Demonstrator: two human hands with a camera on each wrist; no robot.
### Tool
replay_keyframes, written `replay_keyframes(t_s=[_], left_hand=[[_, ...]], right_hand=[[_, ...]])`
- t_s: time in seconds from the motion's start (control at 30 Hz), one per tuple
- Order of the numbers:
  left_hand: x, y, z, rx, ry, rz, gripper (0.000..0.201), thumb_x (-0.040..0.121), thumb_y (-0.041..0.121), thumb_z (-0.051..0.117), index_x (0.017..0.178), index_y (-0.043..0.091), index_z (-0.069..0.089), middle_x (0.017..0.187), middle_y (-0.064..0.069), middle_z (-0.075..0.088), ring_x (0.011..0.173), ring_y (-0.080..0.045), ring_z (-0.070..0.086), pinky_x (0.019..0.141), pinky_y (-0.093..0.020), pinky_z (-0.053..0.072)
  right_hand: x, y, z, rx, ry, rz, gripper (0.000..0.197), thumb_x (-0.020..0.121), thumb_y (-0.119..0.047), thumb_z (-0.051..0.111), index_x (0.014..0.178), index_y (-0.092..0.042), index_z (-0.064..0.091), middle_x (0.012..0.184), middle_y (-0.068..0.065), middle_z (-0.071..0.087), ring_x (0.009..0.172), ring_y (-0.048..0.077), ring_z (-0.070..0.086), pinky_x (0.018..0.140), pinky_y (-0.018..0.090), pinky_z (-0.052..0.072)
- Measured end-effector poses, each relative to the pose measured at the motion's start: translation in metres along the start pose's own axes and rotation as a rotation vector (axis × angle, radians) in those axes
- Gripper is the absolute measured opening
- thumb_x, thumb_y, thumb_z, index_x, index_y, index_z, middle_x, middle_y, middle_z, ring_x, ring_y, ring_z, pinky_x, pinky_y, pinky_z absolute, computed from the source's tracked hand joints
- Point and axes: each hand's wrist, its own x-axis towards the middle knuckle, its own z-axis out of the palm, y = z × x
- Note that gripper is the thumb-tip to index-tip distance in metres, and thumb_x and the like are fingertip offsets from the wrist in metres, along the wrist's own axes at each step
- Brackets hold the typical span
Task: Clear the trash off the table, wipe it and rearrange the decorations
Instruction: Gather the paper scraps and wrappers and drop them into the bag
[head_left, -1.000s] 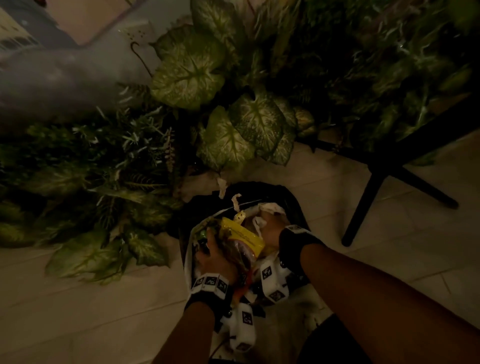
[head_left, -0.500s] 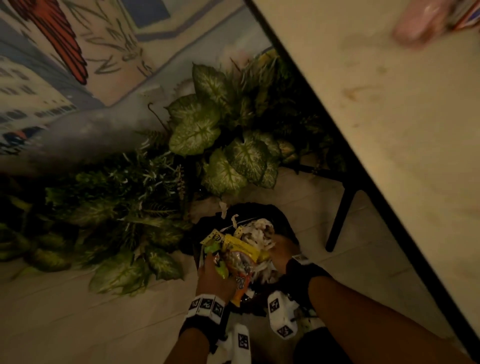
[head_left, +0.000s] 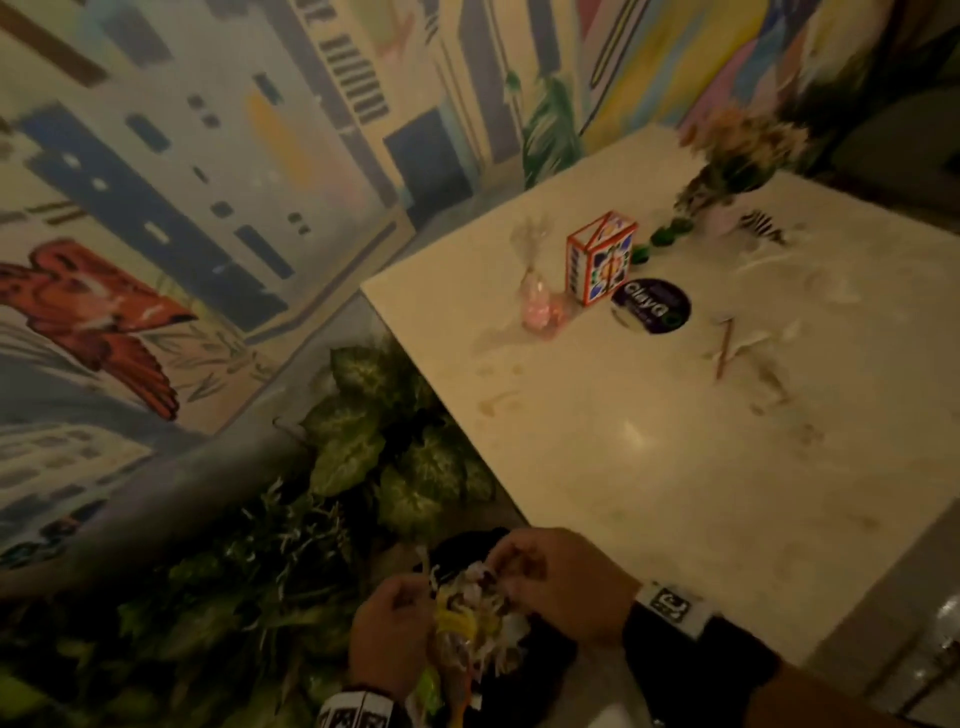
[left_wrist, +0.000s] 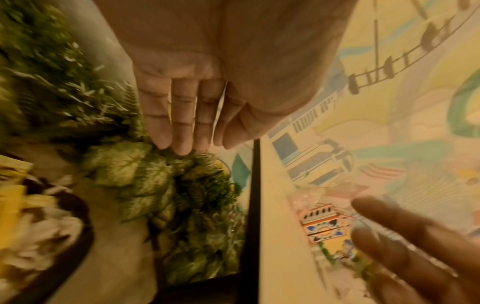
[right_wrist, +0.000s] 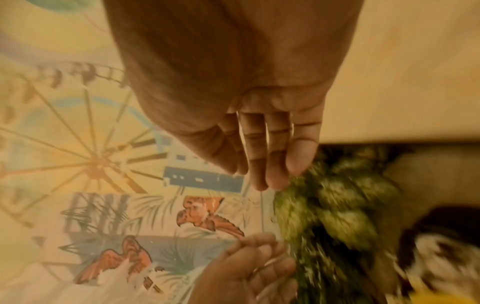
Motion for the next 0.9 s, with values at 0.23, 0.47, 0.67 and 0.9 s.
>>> replay_keyframes(t_s=[0.23, 0.47, 0.67, 0.9], left_hand=[[-0.018, 0.114, 0.078, -0.083, 0.137, 0.088, 0.013, 0.086, 0.009, 0.065, 0.093, 0.02, 0.065, 0.092, 0.003, 0.066, 0.089, -0.016, 0.061, 0.083, -0.033, 0.05], [-0.027, 0.187, 0.152, -0.134, 0.192, 0.152, 0.015, 0.085, 0.003, 0.065, 0.091, 0.017, 0.065, 0.094, -0.002, 0.066, 0.087, -0.022, 0.063, 0.082, -0.041, 0.055], [-0.012, 0.217, 0.174, -0.071, 0.156, 0.184, 0.023, 0.082, 0.005, 0.069, 0.087, 0.028, 0.063, 0.098, 0.001, 0.067, 0.087, -0.021, 0.064, 0.081, -0.043, 0.055], [0.028, 0.256, 0.187, -0.038, 0.11, 0.182, 0.019, 0.081, 0.008, 0.07, 0.097, 0.019, 0.065, 0.1, 0.0, 0.065, 0.084, -0.023, 0.063, 0.082, -0.044, 0.054]], right_hand=[[-0.073, 0.059, -0.191, -0.093, 0.176, 0.003, 0.011, 0.088, -0.016, 0.062, 0.096, -0.022, 0.065, 0.092, 0.003, 0.07, 0.067, 0.012, 0.064, 0.056, 0.014, 0.047], [-0.106, 0.108, -0.325, -0.1, 0.299, 0.048, 0.01, 0.086, -0.01, 0.064, 0.092, -0.017, 0.067, 0.084, 0.007, 0.071, 0.065, 0.017, 0.064, 0.055, 0.025, 0.05], [-0.088, 0.125, -0.378, -0.071, 0.349, 0.052, 0.011, 0.086, -0.007, 0.063, 0.09, -0.016, 0.067, 0.087, 0.012, 0.071, 0.065, 0.018, 0.063, 0.057, 0.031, 0.05], [-0.067, 0.135, -0.411, -0.084, 0.335, 0.121, 0.01, 0.085, -0.008, 0.063, 0.091, -0.015, 0.067, 0.087, 0.011, 0.071, 0.066, 0.019, 0.063, 0.057, 0.03, 0.05]])
